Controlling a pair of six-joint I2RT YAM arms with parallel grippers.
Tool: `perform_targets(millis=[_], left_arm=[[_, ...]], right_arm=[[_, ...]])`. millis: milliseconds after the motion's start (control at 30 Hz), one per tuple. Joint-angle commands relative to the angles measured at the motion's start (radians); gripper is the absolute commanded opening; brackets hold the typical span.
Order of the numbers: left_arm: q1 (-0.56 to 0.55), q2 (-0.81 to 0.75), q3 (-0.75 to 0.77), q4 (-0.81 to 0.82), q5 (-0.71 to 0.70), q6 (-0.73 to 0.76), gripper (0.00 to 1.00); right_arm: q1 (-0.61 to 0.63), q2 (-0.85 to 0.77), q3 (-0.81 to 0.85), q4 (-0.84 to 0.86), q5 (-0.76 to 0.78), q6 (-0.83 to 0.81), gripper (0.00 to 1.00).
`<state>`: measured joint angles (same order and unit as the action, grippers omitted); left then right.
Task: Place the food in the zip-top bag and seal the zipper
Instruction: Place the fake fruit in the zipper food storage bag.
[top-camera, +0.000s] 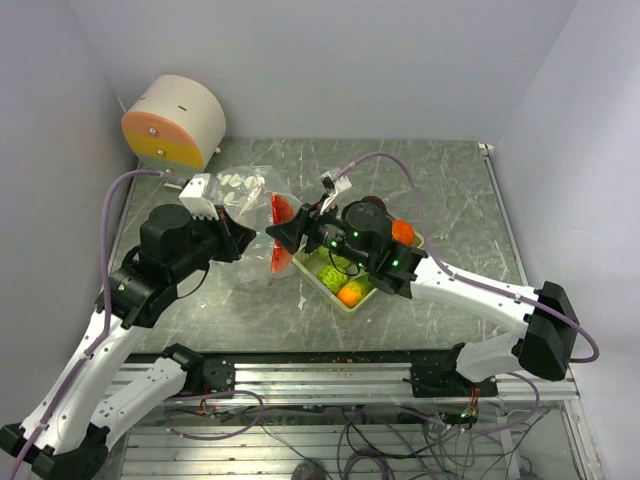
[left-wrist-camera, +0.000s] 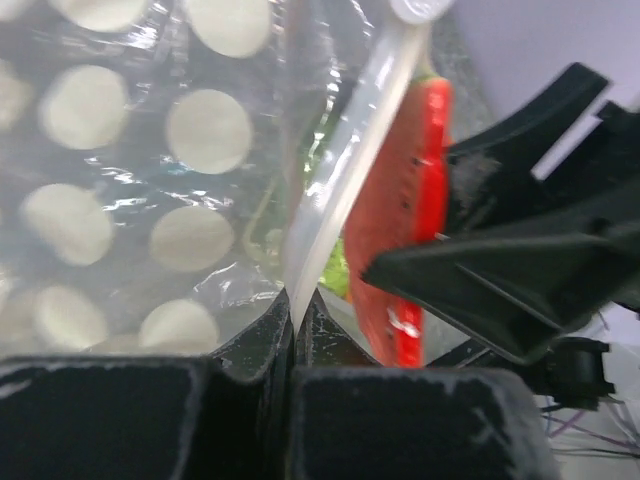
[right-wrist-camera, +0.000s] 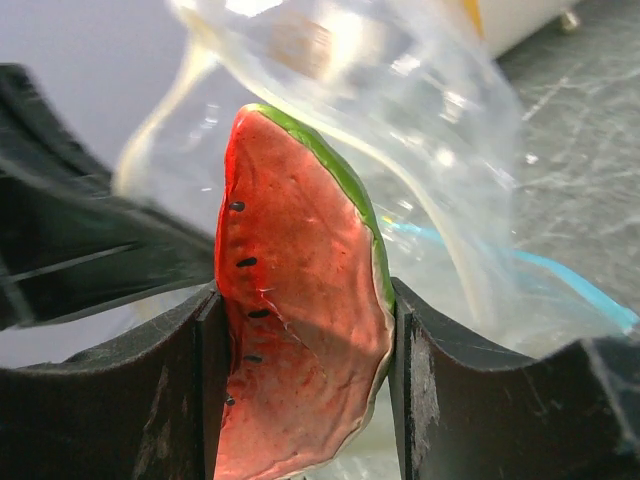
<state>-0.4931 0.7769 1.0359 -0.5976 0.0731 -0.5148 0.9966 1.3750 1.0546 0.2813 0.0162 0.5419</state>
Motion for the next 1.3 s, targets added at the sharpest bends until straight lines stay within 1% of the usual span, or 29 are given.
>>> perform_targets(millis=[0, 67, 100, 200, 267, 500, 733, 800, 900, 967, 1033, 1133, 1167, 1200, 1267], left_arm=[[0.006, -0.041, 0.013, 0.063, 0.098, -0.072, 0.07], [0.007, -0.040, 0.005, 0.087, 0.114, -0.088, 0.07], [0.006, -0.034, 0.000, 0.097, 0.123, -0.094, 0.07], [0.006, -0.016, -0.016, 0.122, 0.155, -0.107, 0.07], [0.005, -0.005, -0.027, 0.137, 0.175, -0.110, 0.07], [0.005, -0.002, -0.074, 0.163, 0.188, -0.127, 0.07], [0.006, -0.025, -0.075, 0.169, 0.222, -0.157, 0.07], [0.006, -0.035, -0.094, 0.201, 0.245, -0.187, 0.07], [0.006, -0.046, -0.137, 0.272, 0.293, -0.248, 0.07], [0.005, -0.048, -0.169, 0.323, 0.320, -0.287, 0.07], [0.007, -0.046, -0.190, 0.345, 0.326, -0.298, 0.07], [0.005, -0.033, -0.191, 0.330, 0.299, -0.283, 0.07], [0.006, -0.027, -0.187, 0.324, 0.289, -0.279, 0.07], [0.007, -0.022, -0.180, 0.316, 0.280, -0.273, 0.07], [0.005, -0.019, -0.164, 0.299, 0.244, -0.260, 0.07]], right_arm=[[0.021, 0.030, 0.059, -0.113, 0.165, -0.039, 0.00], [0.033, 0.047, 0.094, -0.182, 0.213, -0.052, 0.00], [0.039, 0.059, 0.116, -0.219, 0.233, -0.062, 0.02], [0.048, 0.092, 0.167, -0.296, 0.236, -0.098, 0.08], [0.051, 0.097, 0.183, -0.323, 0.239, -0.099, 0.09], [0.050, 0.044, 0.153, -0.235, 0.302, -0.090, 0.12], [0.051, 0.087, 0.164, -0.171, 0.511, -0.095, 0.13], [0.052, 0.102, 0.159, -0.153, 0.551, -0.094, 0.13], [0.069, 0.107, 0.133, -0.124, 0.663, -0.089, 0.15], [0.074, 0.107, 0.126, -0.120, 0.684, -0.088, 0.22], [0.076, 0.107, 0.131, -0.124, 0.644, -0.099, 0.34], [0.084, 0.115, 0.188, -0.185, 0.528, -0.123, 0.57], [0.086, 0.116, 0.210, -0.227, 0.486, -0.128, 0.63], [0.087, 0.113, 0.233, -0.264, 0.444, -0.135, 0.66], [0.090, 0.095, 0.260, -0.340, 0.367, -0.141, 0.80]])
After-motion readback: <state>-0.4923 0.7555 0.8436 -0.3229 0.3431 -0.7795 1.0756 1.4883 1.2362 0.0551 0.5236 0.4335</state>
